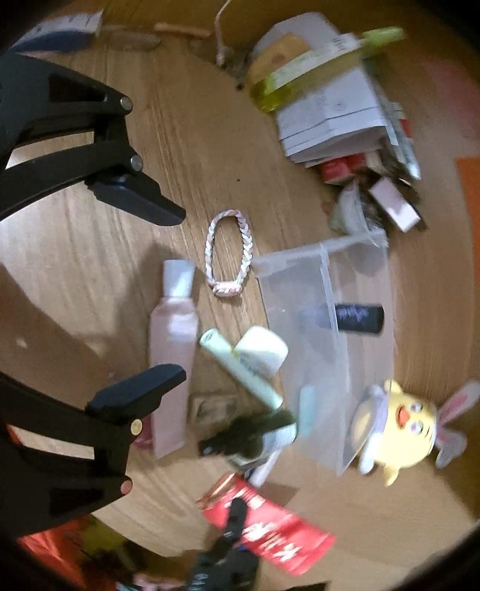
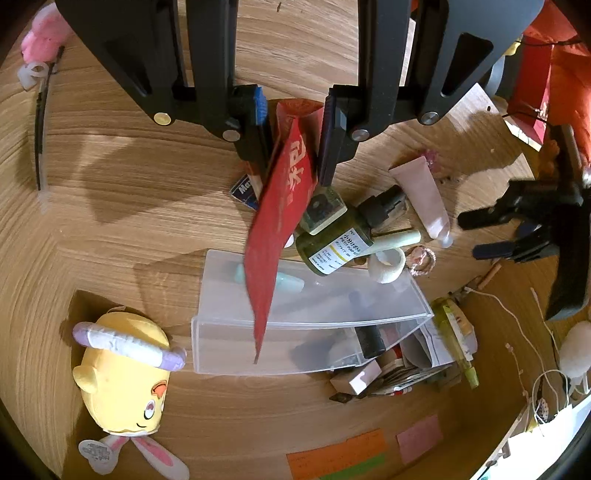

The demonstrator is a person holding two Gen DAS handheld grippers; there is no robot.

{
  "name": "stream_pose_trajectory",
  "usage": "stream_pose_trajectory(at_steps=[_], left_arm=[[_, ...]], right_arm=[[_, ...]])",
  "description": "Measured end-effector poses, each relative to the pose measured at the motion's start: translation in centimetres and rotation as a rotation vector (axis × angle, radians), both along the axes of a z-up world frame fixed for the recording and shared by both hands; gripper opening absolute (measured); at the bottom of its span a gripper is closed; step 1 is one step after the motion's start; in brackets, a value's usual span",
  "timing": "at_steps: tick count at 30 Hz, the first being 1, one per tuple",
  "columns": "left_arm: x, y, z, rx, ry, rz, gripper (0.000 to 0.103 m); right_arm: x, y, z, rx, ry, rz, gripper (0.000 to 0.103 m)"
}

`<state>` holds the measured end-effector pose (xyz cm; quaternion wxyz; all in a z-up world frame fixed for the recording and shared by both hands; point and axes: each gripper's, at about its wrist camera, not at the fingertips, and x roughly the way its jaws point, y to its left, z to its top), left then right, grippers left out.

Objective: Organize objects

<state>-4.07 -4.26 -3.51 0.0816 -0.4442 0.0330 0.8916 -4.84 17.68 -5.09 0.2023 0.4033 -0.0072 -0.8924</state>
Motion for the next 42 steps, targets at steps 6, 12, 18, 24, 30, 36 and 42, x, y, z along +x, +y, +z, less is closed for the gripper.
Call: stream_pose_trajectory(at_steps=[6,12,18,24,30,36,42], left_arm=[[-1.9,-1.6,-1.9,0.148,-0.077,0.029,0.046],[-1.1,-2.3,-1.7,0.153,-0.031,0.063,0.034],[0.6,-2.3,-0.3,0.117,0.039,0.088,0.032],[1.3,-2.8,1.9,0.108,0.084,0.113,0.000],[0.9,-3.1,3.4,0.139,0.114,0.108,0.000],[0.7,-1.1,1.9,0.065,0.048,0.006,0.046],[-0.6,0.9,-1.5,0.080,-0.083,-0.067,0.061]], right_arm=[[0.1,0.0,0.0,0.009,0.008,-0.003,0.021],[0.1,-0.1,0.0,0.005,0.012,0.002,0.021],[0.1,-0.1,0.8,-0.009,0.034,0.001,0.021],[-0.1,0.0,2.1,-0.031,0.067,-0.002,0.021],[-0.6,0.0,3.3,-0.038,0.102,-0.006,0.021],[-1.0,-0.1,3.5,-0.037,0.104,0.004,0.021],[-1.8,-0.1,3.5,-0.040,0.091,-0.001,0.021]])
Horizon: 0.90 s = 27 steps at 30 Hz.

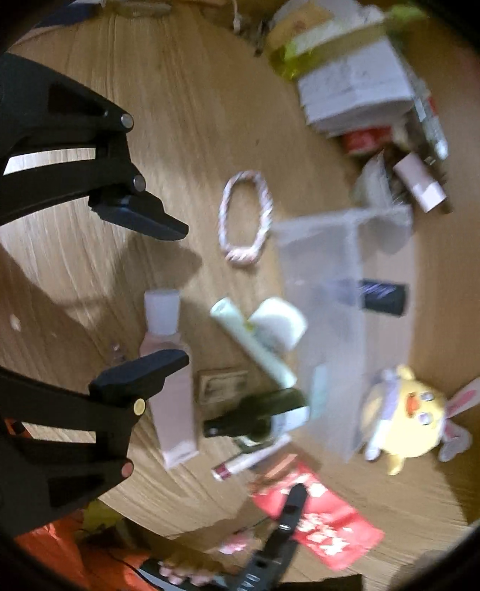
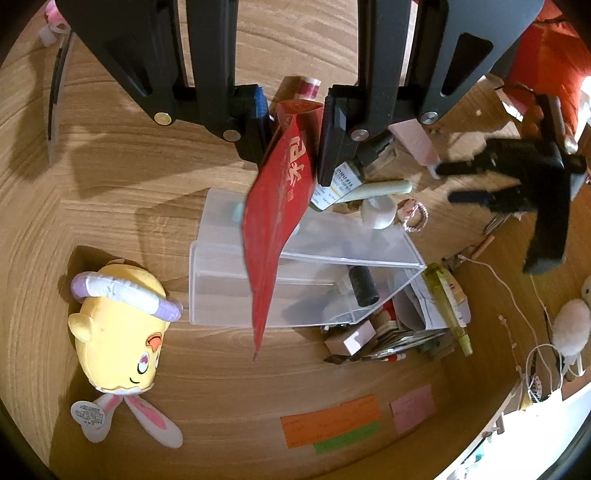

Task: Organize objects
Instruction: 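Carry the red packet into the clear box and open the right gripper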

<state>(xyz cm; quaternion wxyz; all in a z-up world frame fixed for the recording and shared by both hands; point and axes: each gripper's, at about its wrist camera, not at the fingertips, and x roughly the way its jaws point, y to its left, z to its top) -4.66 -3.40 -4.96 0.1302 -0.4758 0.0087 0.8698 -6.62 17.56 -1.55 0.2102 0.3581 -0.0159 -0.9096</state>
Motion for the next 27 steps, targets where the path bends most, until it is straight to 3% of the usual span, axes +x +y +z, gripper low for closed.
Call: stream_pose_trajectory(at_steps=[2,12,19,21,22,23,27], left_arm=[[-0.2,0.3,-0.5,0.015,-0.008,-0.010,0.075],[0.3,0.3,-0.7,0.044,0.007,-0.035,0.075],[0.2,0.4,-0.5,0.085,-0.005,-0.044,0.075],[0.1,0.5,-0.5,0.095,-0.004,-0.036,0.067],[0.1,0.6,-0.5,0.093,-0.001,-0.035,0.051],[0.1,0.8,-0.4,0.087,-0.001,-0.043,0.041],[0.1,0.1,-0.4,0.140,-0.011,-0.028,0.035]], right_arm=[[-0.4,0.0,0.3,0.002,0.009,-0.004,0.021],[-3.9,-0.6,3.5,0.039,0.096,-0.039,0.021],[-8.1,-1.6,3.5,0.065,0.066,-0.065,0.021],[-9.2,-2.0,3.1,0.076,0.049,-0.067,0.021],[-9.7,-2.2,2.9,0.083,0.043,-0.069,0.021],[-10.2,-2.4,2.7,0.089,0.036,-0.070,0.021],[-11.7,-3.1,2.2,0.110,0.021,-0.072,0.021]])
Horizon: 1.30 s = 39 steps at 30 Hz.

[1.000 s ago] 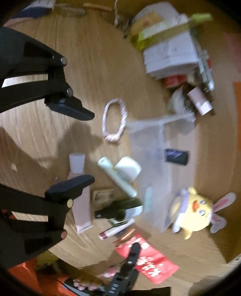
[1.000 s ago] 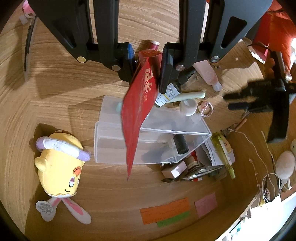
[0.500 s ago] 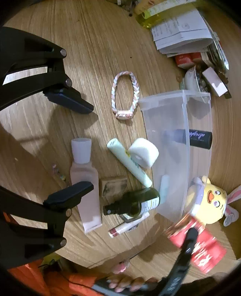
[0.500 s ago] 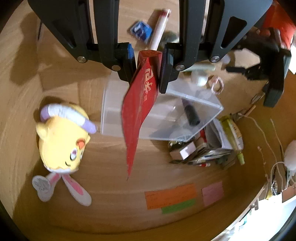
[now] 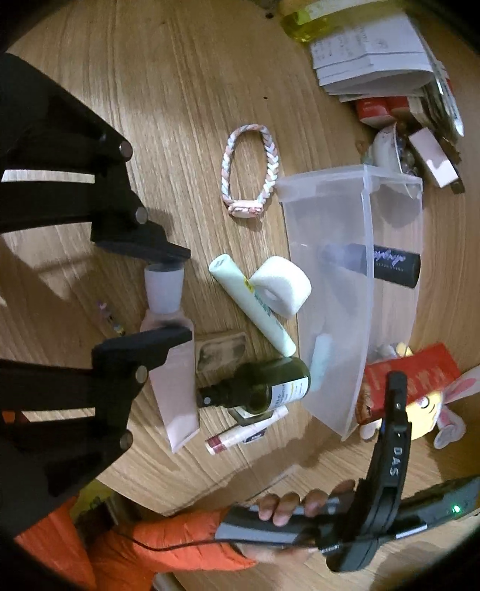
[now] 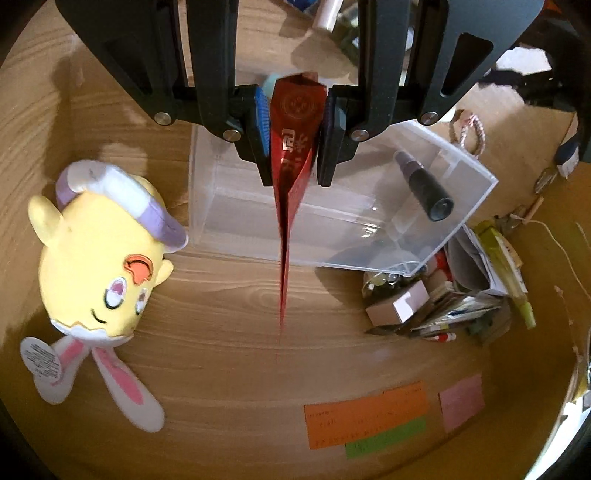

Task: Organize objects
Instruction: 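Carry the red packet into the clear box and open the right gripper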

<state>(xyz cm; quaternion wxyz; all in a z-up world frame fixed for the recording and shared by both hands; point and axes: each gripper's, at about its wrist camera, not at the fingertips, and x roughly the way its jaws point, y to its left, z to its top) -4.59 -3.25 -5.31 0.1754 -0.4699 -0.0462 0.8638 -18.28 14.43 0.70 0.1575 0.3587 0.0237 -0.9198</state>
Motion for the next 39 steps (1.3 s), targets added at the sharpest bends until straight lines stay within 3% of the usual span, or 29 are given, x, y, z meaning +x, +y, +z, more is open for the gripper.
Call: stream_pose_trajectory(at_steps=[14,27,31,39], left_arm=[[2.7,-5.7,1.9,0.046,0.074,0.212,0.034],[1.4,-6.4,6.7,0.071,0.190,0.265,0.034],[0.4,-6.2,8.2,0.074,0.225,0.282,0.034],[-2.5,-5.8,9.4,0.077,0.252,0.320,0.034]], right_arm=[[-2.1,-2.0,-2.1,0.080,-0.048,0.019,0.021],[-1.9,-1.9,-2.0,0.109,-0.063,0.029,0.025],[-1.2,-1.3,-1.2,0.093,-0.041,0.027,0.032],[1.1,0.3,0.3,0.047,-0.009,0.036,0.032]])
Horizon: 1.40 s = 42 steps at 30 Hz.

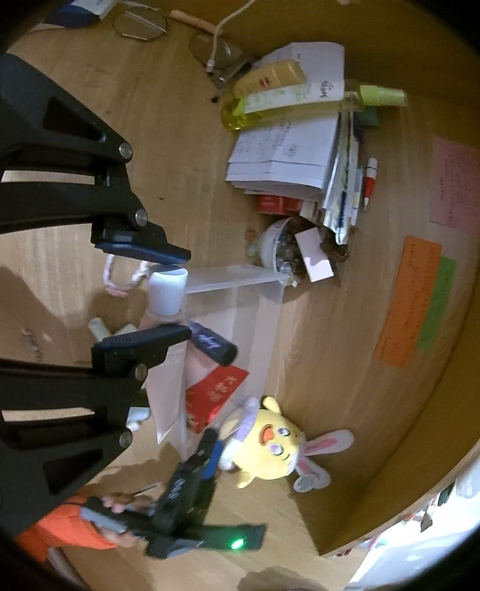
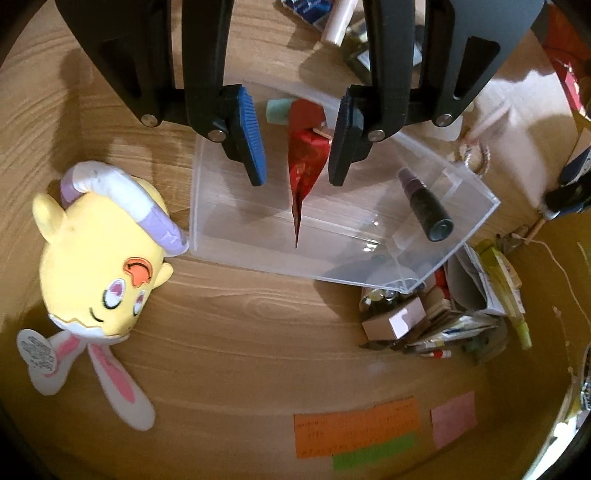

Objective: Organize objects

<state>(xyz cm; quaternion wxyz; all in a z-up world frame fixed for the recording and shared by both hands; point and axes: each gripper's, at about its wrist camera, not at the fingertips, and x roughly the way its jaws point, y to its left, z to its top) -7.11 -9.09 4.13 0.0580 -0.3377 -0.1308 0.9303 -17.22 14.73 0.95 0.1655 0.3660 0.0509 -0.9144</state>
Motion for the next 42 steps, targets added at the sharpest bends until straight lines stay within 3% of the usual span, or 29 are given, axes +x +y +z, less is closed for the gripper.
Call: stream_pose_trajectory(at_steps=[8,17,31,36,42], left_arm=[[-3.4,1.0,-0.8,-0.053,-0.027,0.054,0.034],[-6.0,2.7,-2.4,-0.100,-0.068,0.059,0.034],[-7.1,5.9,-3.2,-0.198,-0.088,0.013,0.034],[-6.8,6.0,-3.5,-0.200,-0.092,0.006,0.034],[-5.2,6.4,-3.0,-0.217,-0.068,-0.015,0.039]], right_arm=[[3.3,1.5,0.6,-0.037,0.028,0.022,0.038],[6.5,2.0,-1.1,-0.032,0.008,0.057,0.039],[8.3,1.8,-5.8,-0.057,-0.113,0.088,0.039],[9.0,1.4,-6.4,-0.022,-0.106,0.090,0.039],[9.4,0.8,-6.2,-0.007,-0.086,0.101,0.030]])
